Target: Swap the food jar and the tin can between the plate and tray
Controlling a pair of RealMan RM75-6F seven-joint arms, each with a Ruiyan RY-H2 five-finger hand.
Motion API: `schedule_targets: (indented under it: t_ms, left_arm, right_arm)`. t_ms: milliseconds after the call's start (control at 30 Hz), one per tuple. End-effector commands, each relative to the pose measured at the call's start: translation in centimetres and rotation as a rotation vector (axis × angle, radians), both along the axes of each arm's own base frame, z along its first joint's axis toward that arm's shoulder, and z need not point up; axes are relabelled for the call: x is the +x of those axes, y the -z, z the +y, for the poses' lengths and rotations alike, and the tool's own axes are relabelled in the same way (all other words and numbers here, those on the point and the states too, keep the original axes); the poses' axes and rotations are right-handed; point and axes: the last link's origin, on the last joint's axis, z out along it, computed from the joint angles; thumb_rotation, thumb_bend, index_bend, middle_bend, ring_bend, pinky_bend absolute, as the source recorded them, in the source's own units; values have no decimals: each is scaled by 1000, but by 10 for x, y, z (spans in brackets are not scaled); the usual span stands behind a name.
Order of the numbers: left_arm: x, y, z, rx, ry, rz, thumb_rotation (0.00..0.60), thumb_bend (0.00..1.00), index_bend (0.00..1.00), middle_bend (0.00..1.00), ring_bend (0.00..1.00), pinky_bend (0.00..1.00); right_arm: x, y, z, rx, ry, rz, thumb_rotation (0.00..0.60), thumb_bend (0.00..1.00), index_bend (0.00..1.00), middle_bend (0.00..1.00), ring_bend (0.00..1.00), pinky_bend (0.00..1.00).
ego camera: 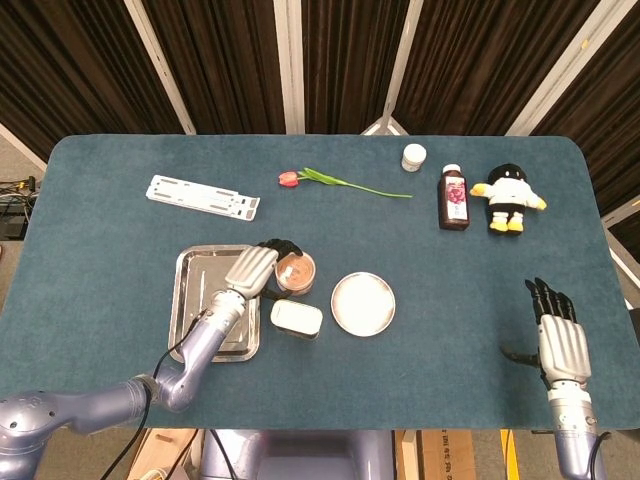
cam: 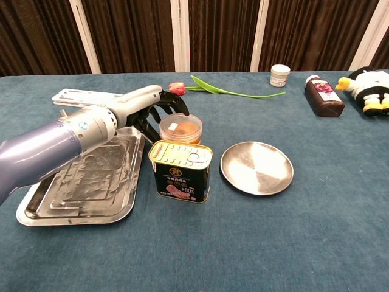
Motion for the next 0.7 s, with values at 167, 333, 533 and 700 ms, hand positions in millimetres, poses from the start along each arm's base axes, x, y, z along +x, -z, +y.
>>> schedule_targets:
  t_ms: [167, 333, 533, 700]
  left_arm:
    - [0, -4, -3, -4, 12, 5, 600, 443, 362, 363, 253, 310]
    - [1, -12, -3, 13, 10, -15, 600, 492, 392, 405, 287, 327]
    - [2, -47, -4, 86, 42, -92, 600, 493, 395, 407, 288, 327]
    - [-17, -81, -13, 138, 68, -96, 600, 493, 394, 407, 288, 327]
  right_arm:
    - [0, 0, 0, 5, -3, -7, 600, 6, 0, 19, 91, 0]
    - [0, 0, 0, 6, -1, -8, 600, 5, 0, 19, 92, 0]
    - [1, 0, 1, 7, -6, -12, 600, 6, 0, 18, 92, 0]
    - [3, 0, 1, 9, -11, -20, 600, 6, 0, 18, 92, 0]
